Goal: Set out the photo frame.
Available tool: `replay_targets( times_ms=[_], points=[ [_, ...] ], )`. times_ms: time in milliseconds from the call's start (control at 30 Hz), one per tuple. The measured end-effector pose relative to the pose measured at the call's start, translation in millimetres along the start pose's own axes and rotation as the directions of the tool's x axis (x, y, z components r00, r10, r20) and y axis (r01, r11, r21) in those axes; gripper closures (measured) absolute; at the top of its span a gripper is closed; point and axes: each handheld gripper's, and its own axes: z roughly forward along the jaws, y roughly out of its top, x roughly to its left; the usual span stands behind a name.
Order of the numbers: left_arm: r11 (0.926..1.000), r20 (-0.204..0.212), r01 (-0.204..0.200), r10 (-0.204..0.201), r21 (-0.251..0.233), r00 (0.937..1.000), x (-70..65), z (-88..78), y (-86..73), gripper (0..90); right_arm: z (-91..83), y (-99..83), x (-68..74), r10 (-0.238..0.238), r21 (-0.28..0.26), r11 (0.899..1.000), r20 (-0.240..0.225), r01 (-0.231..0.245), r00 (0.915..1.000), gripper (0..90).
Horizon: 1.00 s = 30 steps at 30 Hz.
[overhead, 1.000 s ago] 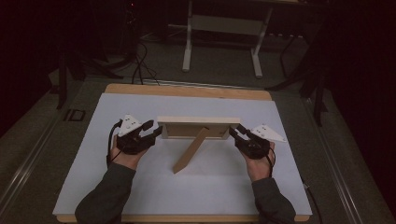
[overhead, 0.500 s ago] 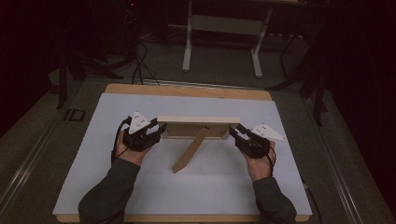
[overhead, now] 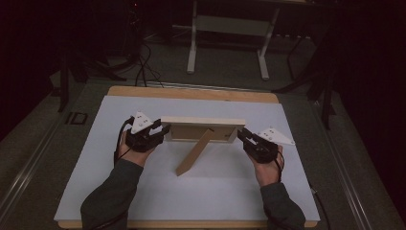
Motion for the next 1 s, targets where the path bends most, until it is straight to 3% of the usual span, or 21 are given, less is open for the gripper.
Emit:
replay_targets(
  times_ms=[200, 367, 567, 1000],
  points=[
    [0.9998, 0.002, 0.018, -0.017, -0.004, 0.9998, -0.1, -0.4, -1.1, 62.0, 4.5, 1.6, -2.1, -0.001, 0.005, 1.0, -0.012, 0.001, 0.9999, 59.8],
    [0.9999, 0.008, 0.014, -0.014, 0.0, 0.9999, 0.3, -1.1, -1.3, 62.0, 7.6, 9.6, -4.7, -0.024, 0.001, 1.0, -0.043, 0.025, 0.9988, 54.0],
    [0.9998, 0.0, 0.021, -0.021, 0.005, 0.9998, 2.0, 1.9, 1.6, 62.1, 8.0, 13.9, -7.2, -0.04, 0.001, 0.999, -0.059, 0.041, 0.9975, 60.7],
    [0.9983, -0.006, 0.057, -0.057, 0.015, 0.9984, 9.6, 8.9, 6.0, 62.3, 5.4, 12.9, -1.9, -0.038, -0.001, 0.999, -0.045, 0.038, 0.9983, 61.0]
  ],
)
